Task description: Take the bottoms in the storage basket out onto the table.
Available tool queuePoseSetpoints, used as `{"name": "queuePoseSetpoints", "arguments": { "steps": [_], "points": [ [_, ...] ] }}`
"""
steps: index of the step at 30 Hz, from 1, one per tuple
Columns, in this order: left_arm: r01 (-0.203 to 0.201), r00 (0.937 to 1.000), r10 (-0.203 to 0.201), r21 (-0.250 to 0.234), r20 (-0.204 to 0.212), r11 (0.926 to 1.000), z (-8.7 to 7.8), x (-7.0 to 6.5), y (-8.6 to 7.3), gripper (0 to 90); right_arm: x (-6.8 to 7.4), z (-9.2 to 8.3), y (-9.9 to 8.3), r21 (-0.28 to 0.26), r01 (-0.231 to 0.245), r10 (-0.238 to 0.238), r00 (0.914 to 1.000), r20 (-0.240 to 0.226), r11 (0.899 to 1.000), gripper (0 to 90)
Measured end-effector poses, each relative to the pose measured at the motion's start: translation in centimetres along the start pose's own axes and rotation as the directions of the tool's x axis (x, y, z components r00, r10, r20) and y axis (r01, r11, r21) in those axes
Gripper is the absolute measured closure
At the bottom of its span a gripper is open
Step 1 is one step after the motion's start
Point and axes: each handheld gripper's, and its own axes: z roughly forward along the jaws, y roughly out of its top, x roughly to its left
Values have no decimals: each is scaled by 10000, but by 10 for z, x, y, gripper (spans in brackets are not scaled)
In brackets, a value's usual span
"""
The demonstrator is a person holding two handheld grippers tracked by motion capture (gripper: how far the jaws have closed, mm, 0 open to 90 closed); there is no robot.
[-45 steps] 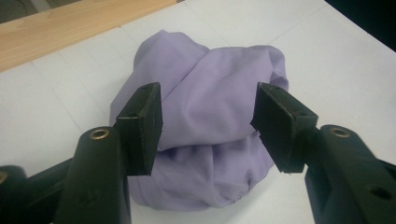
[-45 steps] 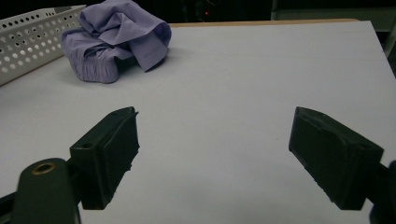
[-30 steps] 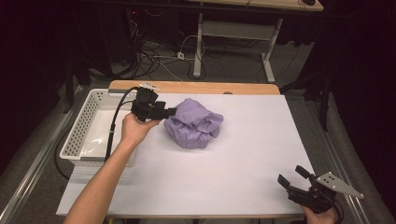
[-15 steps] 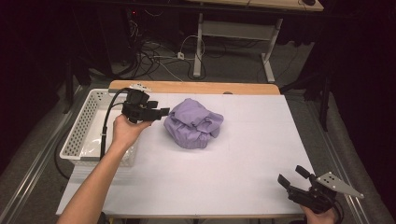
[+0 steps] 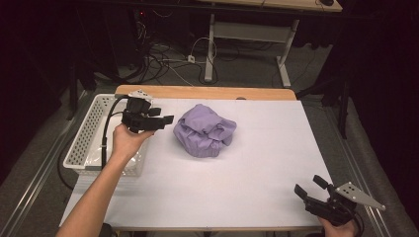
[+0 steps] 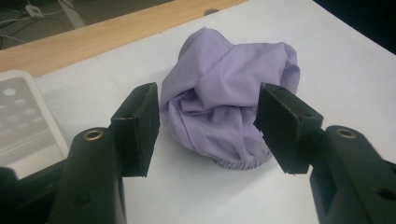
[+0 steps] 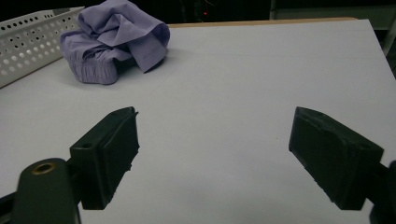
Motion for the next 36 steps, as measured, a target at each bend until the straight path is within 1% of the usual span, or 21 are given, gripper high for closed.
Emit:
{"name": "queuePoseSetpoints", "arguments": {
  "steps": [4,8,11,15,19,22,26,31,36],
  "points": [
    [18,10000,-18,-13,-41,10000,-4,2,-3,388,0,0,0,1,-4,4,10000,-6,10000,167],
    [80,10000,-80,-143,-46,9999,-8,4,-7,388,0,0,0,0,1,-1,10000,0,10000,167],
    [-9,9999,7,-168,-167,9999,-12,5,-8,388,0,0,0,3,-14,14,10000,14,10000,167],
    [10,9998,-14,-266,-181,9996,-17,5,-8,388,0,0,0,-14,-21,21,10000,8,10000,167],
    [-43,9998,37,-276,-200,9996,-18,4,-10,388,0,0,0,5,37,-37,10000,-13,10000,167],
    [-48,9998,42,-269,-213,9996,-20,5,-12,388,0,0,0,-19,-5,5,10000,-3,10000,167],
    [45,9998,-52,-377,-185,9993,-22,7,-16,388,0,0,0,4,23,-23,10000,-24,10000,167],
    [132,9997,-141,-384,-219,9992,-25,9,-22,387,0,0,0,4,14,-14,10000,-29,10000,167],
    [206,9995,-219,-554,-230,9983,-31,11,-28,387,0,2,1,40,33,-33,10000,-37,10000,167]
  ]
}}
